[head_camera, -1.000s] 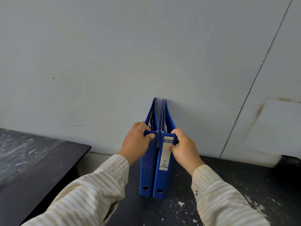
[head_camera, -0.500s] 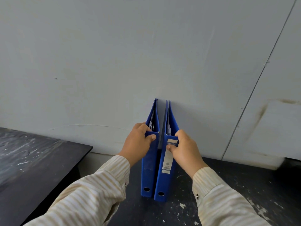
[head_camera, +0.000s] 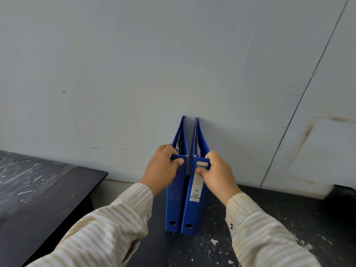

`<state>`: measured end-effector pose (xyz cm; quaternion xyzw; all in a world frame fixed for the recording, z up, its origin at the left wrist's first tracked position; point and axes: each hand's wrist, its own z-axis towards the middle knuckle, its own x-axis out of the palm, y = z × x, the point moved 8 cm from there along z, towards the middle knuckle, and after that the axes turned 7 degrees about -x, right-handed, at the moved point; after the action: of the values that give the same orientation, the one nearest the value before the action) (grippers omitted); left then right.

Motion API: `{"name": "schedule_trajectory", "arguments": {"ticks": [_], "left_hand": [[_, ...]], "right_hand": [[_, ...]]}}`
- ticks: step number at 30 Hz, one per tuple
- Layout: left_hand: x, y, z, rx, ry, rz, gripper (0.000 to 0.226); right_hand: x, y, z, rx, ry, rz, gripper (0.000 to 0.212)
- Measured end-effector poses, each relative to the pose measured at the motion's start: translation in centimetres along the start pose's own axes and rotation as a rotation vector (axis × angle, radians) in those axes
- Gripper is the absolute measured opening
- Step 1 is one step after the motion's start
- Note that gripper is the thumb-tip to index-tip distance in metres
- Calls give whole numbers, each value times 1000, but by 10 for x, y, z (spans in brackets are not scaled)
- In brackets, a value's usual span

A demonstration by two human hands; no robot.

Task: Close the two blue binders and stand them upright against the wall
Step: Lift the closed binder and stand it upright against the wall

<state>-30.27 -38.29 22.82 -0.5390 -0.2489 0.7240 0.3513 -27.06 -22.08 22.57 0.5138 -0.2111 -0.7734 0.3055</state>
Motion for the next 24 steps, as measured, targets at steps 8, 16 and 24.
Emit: {"name": "schedule_trajectory", "arguments": {"ticks": [8,16,24], "left_hand": [[1,0,-1,-18,15,-10,9],[1,0,-1,-17,13,-8,10],[1,0,-1,-13,11,-2,12]], "right_hand": [[2,2,0,0,31,-9,19],[3,2,1,-3,26,3,20],[6,2,3,-9,24,4,20]]}}
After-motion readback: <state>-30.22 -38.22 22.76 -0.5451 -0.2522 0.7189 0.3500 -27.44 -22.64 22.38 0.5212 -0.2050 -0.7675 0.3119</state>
